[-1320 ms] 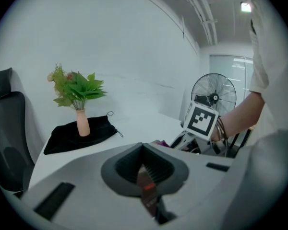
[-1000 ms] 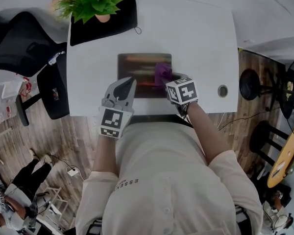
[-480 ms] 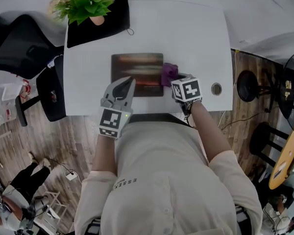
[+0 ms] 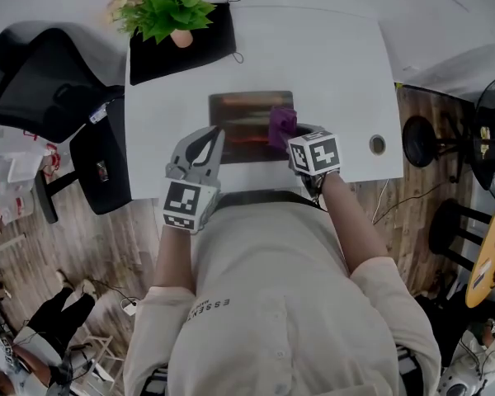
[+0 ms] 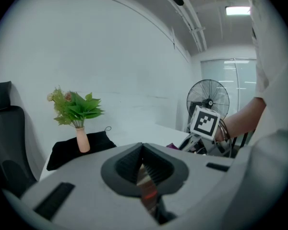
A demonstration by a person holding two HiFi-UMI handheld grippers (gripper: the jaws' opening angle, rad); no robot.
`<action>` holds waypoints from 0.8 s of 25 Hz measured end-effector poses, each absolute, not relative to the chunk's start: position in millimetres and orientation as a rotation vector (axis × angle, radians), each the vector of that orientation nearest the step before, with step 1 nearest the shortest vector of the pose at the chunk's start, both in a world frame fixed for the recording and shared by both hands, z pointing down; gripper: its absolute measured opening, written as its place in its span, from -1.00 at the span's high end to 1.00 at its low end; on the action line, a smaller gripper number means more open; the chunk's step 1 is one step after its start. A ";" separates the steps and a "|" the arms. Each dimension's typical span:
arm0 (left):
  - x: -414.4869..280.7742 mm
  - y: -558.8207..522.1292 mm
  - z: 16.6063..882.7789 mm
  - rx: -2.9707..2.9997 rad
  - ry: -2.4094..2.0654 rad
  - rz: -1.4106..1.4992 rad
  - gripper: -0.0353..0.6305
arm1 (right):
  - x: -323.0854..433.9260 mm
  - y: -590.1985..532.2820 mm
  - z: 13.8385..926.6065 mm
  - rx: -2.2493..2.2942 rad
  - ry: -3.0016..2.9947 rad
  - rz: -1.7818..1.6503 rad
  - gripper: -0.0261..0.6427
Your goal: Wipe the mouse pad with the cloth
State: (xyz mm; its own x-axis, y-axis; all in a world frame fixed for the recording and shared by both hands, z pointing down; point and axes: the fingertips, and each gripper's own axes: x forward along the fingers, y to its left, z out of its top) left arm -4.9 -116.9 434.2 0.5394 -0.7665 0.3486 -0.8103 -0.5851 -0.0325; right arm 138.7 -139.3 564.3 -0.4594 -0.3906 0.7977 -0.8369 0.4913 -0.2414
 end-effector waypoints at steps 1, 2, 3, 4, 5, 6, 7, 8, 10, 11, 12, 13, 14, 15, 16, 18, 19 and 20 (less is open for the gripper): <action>-14.7 -115.5 431.5 2.640 -1.361 0.489 0.89 | 126.9 -135.9 564.2 0.997 -2.057 0.839 0.65; -24.5 -114.2 429.6 2.641 -1.365 0.478 0.89 | 115.0 -132.7 564.2 0.987 -2.061 0.839 0.65; -34.3 -112.5 428.8 2.639 -1.369 0.468 0.89 | 103.2 -129.4 564.7 0.977 -2.065 0.839 0.65; -44.1 -110.3 429.4 2.634 -1.374 0.461 0.89 | 91.5 -125.8 565.7 0.966 -2.068 0.841 0.65; -53.9 -107.8 431.2 2.627 -1.379 0.459 0.89 | 80.0 -122.0 567.2 0.955 -2.070 0.845 0.65; -63.2 -104.9 433.9 2.617 -1.382 0.463 0.89 | 68.8 -118.2 568.9 0.943 -2.071 0.850 0.65; -71.6 -102.4 436.0 2.610 -1.384 0.467 0.89 | 58.4 -114.5 570.5 0.932 -2.072 0.853 0.65; -79.0 -100.3 436.6 2.607 -1.387 0.466 0.89 | 48.9 -111.1 571.9 0.921 -2.072 0.854 0.65; -91.9 -96.8 436.7 2.604 -1.394 0.457 0.89 | 32.0 -104.9 574.2 0.902 -2.073 0.854 0.65; -97.6 -95.1 437.1 2.603 -1.397 0.455 0.89 | 24.3 -102.2 575.3 0.890 -2.074 0.852 0.65; -102.6 -93.6 437.6 2.604 -1.398 0.455 0.89 | 16.9 -99.9 576.4 0.878 -2.076 0.851 0.65; -107.0 -92.0 437.7 2.606 -1.398 0.456 0.89 | 9.8 -97.7 577.5 0.865 -2.077 0.848 0.65; -110.9 -90.7 437.5 2.609 -1.399 0.457 0.89 | 3.0 -95.8 578.5 0.851 -2.078 0.843 0.65; -114.7 -89.5 437.4 2.609 -1.401 0.457 0.89 | -3.4 -94.1 579.2 0.838 -2.079 0.837 0.65; -118.3 -88.6 437.4 2.609 -1.405 0.458 0.89 | -9.5 -92.8 579.9 0.825 -2.081 0.832 0.65; -124.7 -87.7 437.7 2.606 -1.412 0.458 0.89 | -20.2 -90.7 581.7 0.802 -2.083 0.825 0.65; -127.4 -87.5 438.0 2.602 -1.414 0.458 0.89 | -24.4 -89.6 583.1 0.792 -2.082 0.823 0.65; -129.7 -87.4 438.1 2.599 -1.416 0.457 0.89 | -27.4 -88.4 584.8 0.784 -2.079 0.822 0.65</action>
